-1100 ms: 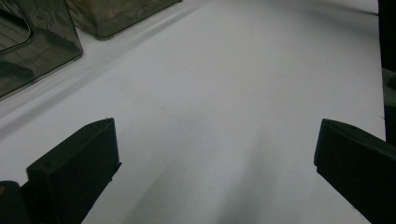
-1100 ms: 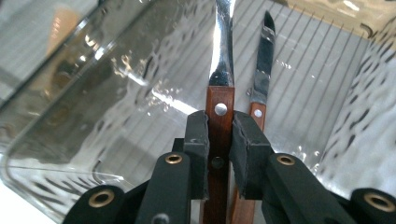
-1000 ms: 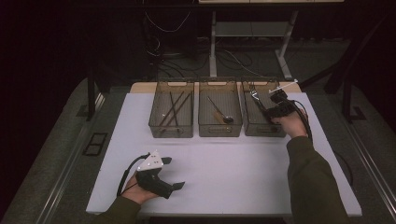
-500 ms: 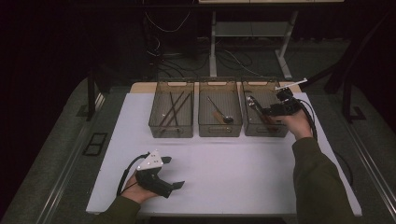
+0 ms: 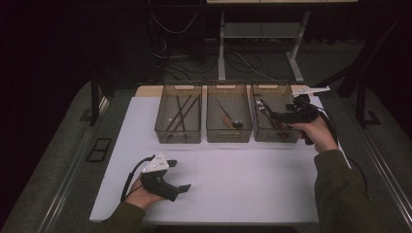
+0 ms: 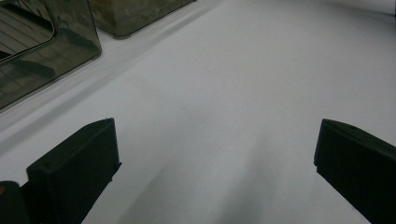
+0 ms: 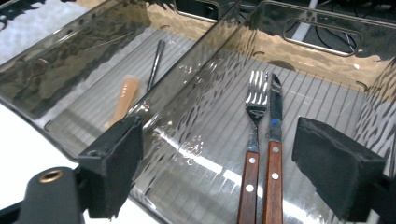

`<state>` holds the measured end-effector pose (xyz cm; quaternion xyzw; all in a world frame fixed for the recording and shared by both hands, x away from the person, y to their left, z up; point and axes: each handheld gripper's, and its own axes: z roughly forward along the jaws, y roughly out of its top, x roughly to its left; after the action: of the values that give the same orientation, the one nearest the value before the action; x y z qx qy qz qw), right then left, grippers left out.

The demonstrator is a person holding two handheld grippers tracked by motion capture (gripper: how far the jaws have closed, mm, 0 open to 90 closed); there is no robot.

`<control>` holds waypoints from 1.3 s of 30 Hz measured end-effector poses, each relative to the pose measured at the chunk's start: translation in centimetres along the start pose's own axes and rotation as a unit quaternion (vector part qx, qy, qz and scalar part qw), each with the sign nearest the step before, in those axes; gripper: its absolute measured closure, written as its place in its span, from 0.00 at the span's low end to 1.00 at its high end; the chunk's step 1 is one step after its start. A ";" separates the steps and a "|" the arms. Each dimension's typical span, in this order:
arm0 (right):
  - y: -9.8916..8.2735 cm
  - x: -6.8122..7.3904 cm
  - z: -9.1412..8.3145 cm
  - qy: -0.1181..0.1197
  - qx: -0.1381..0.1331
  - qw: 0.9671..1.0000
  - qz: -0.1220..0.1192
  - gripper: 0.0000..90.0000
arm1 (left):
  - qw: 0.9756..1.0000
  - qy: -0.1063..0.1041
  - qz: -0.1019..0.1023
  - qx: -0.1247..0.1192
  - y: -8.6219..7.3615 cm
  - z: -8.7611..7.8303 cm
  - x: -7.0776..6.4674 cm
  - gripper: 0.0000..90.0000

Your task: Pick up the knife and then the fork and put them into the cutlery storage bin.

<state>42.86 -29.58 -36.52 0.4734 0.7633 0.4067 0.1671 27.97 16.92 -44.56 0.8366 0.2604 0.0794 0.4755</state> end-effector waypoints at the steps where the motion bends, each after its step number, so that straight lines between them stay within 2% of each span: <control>1: -0.1 0.1 -0.1 0.001 -0.003 1.000 -0.001 0.18 | 1.000 0.000 0.000 0.000 0.0 0.0 0.0 0.00; 3: -0.4 0.3 -0.4 0.006 -0.007 1.000 -0.006 0.18 | 1.000 0.001 -0.001 -0.002 0.0 0.0 0.1 0.00; 10: -1.9 1.5 -1.5 0.000 -0.021 1.000 -0.023 0.18 | 1.000 0.002 -0.003 -0.003 -0.1 0.0 0.0 0.00; 11: -2.1 1.7 -1.7 0.001 -0.024 0.999 -0.026 0.14 | 1.000 0.002 -0.003 -0.003 -0.1 0.0 0.0 0.00; 22: -5.0 3.9 -3.5 0.035 -0.042 0.997 -0.050 0.14 | 1.000 0.001 -0.007 -0.004 -0.3 -0.2 0.0 0.00; 25: -6.2 4.4 -3.8 0.052 -0.049 0.996 -0.051 0.14 | 1.000 0.002 -0.006 -0.004 -0.3 -0.2 0.0 0.00; 31: -8.3 5.5 -4.2 0.065 -0.050 0.994 -0.067 0.14 | 1.000 0.002 -0.006 -0.005 -0.2 -0.2 0.0 0.00; 36: -10.1 6.2 -4.4 0.065 -0.048 0.994 -0.072 0.14 | 1.000 0.003 -0.005 -0.003 -0.2 -0.2 -0.2 0.00; 39: -11.2 6.6 -4.5 0.069 -0.043 0.993 -0.085 0.14 | 1.000 0.005 -0.005 -0.001 -0.2 -0.2 -0.3 0.00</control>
<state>30.15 -28.48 -41.67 0.3701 0.7922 0.4550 0.1687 27.61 17.01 -44.55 0.8345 0.2667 0.0815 0.4753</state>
